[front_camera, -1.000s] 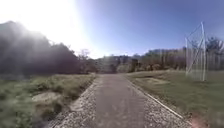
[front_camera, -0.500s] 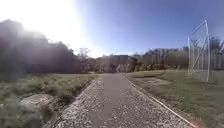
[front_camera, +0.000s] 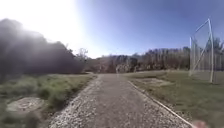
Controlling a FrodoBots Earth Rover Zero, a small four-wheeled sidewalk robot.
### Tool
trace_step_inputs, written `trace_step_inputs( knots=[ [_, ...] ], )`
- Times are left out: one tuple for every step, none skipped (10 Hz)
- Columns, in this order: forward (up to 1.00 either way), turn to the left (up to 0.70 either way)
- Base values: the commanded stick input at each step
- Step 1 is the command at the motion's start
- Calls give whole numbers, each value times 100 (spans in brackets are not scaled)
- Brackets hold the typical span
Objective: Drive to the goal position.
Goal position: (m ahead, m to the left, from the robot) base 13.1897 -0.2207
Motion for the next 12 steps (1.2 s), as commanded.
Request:
trace_step_inputs(
  knots=[
    [50,0],
    [50,0],
    [50,0],
    [50,0],
    [50,0],
    [50,0],
    [50,0],
    [50,0],
    [50,0],
    [50,0],
    [50,0],
    [50,0]
  ],
)
